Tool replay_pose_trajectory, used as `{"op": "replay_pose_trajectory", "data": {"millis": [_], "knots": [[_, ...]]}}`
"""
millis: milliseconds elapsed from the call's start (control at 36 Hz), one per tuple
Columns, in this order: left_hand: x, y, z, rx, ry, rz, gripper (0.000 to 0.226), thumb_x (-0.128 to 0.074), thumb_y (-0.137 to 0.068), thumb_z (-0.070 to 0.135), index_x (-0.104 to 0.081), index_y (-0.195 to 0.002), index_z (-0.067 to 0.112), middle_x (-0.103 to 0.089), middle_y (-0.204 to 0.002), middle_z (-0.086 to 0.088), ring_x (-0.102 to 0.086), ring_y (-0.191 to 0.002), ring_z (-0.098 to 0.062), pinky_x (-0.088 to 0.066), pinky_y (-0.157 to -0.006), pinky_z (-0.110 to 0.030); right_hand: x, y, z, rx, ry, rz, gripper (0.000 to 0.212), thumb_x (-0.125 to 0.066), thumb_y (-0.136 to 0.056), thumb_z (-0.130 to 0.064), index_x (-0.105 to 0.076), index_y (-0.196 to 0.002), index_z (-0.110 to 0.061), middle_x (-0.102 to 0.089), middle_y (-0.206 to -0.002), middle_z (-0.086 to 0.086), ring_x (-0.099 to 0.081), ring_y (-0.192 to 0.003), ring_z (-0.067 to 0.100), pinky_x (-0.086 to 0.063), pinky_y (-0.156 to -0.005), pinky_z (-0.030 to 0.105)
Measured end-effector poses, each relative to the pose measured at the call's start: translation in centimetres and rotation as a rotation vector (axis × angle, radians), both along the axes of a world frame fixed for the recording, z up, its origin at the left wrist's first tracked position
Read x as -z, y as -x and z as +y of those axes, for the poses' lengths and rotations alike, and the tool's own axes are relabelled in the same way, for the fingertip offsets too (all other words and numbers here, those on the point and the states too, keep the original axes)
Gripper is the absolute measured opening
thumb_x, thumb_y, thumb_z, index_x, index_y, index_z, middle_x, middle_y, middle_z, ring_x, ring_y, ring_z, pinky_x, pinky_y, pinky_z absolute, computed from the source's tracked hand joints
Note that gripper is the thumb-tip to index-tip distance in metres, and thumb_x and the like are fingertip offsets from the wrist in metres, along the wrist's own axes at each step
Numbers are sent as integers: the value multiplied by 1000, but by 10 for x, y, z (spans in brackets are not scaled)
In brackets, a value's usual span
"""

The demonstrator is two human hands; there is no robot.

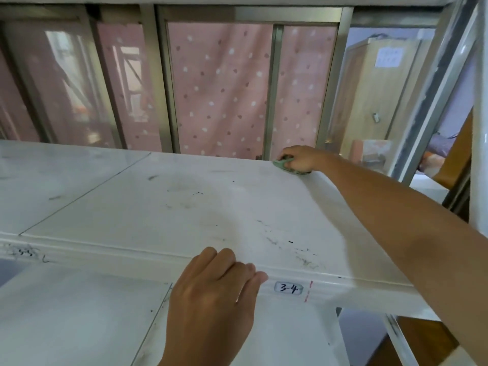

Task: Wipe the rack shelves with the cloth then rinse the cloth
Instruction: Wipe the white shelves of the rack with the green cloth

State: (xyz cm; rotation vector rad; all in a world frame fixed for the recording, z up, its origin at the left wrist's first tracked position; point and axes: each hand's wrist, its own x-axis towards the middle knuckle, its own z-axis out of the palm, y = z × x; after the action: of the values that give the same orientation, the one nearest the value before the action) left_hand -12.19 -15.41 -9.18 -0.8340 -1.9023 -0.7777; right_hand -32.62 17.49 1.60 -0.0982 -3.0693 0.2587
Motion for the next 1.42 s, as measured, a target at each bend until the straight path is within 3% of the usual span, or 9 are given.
{"op": "replay_pose_trajectory", "data": {"millis": [194, 278, 389, 528, 694, 972, 1083, 1278, 1417], "knots": [[-2, -2, -1, -4, 8, -17, 19, -79, -85, 26, -74, -69, 15, -58, -67, 6, -49, -63, -16, -43, -60, -24, 3, -25, -89, -341, 178, -62, 27, -50, -101, -16, -59, -125, -25, -53, -99, -21, -53, -63, -11, -37, -54, 3], [-4, -4, -2, 0, 32, -11, 19, -79, -84, 26, -74, -69, 15, -58, -67, 6, -49, -62, -16, -45, -58, -26, 4, -60, -109, -477, 184, -106, 28, -52, -100, -19, -58, -125, -31, -53, -113, -22, -54, -88, -16, -41, -74, 9], [-8, -5, -6, 0, 71, 13, 21, -79, -82, 27, -71, -66, 16, -55, -64, 6, -47, -61, -15, -37, -60, -21, 6, -108, -120, -598, 149, -148, 31, -56, -98, -21, -57, -123, -38, -56, -121, -15, -54, -112, 6, -45, -95, 27], [-8, -2, -13, 49, 140, 34, 15, -75, -87, 24, -73, -74, 17, -56, -70, 6, -49, -67, -14, -43, -63, -25, 6, -128, -124, -582, 197, -146, 29, -57, -98, -18, -59, -124, -32, -58, -122, -13, -53, -114, 3, -43, -95, 18], [-3, 19, -70, 74, 165, 79, 13, -73, -91, 20, -78, -101, 12, -71, -97, 2, -65, -86, -19, -54, -74, -30, 5, -78, -88, -267, 52, 18, 24, -57, -97, -21, -60, -119, -31, -59, -127, -9, -59, -110, 13, -46, -93, 31], [-15, 85, -174, -126, 228, 20, 31, -80, -79, 41, -79, -90, 13, -70, -96, -3, -66, -87, -26, -55, -69, -38, -2, -2, -81, 268, -24, -32, 34, -60, -92, -26, -53, -120, -9, -60, -112, 12, -54, -100, 30, -41, -74, 32], [-15, 102, -200, -138, 212, -24, 37, -76, -78, 50, -79, -87, 14, -70, -92, 0, -67, -84, -23, -55, -67, -35, -4, 24, -119, 256, 77, -11, 57, -62, -91, -21, -40, -141, -7, -54, -132, 12, -54, -115, 33, -43, -87, 34], [-12, 109, -214, -151, 148, -72, 41, -66, -79, 57, -80, -83, 18, -69, -82, 10, -65, -75, -15, -41, -62, -21, -9, 65, -168, 98, 94, -54, 33, -59, -90, -15, -57, -122, -23, -56, -128, 7, -59, -107, 26, -51, -91, 38], [-13, 109, -213, -138, 119, -106, 44, -65, -79, 60, -81, -83, 19, -68, -76, 11, -64, -71, -15, -41, -58, -19, -3, 55, -204, -153, 136, -53, 32, -54, -96, -13, -57, -126, -25, -53, -129, 1, -53, -95, 16, -42, -70, 23]]}}
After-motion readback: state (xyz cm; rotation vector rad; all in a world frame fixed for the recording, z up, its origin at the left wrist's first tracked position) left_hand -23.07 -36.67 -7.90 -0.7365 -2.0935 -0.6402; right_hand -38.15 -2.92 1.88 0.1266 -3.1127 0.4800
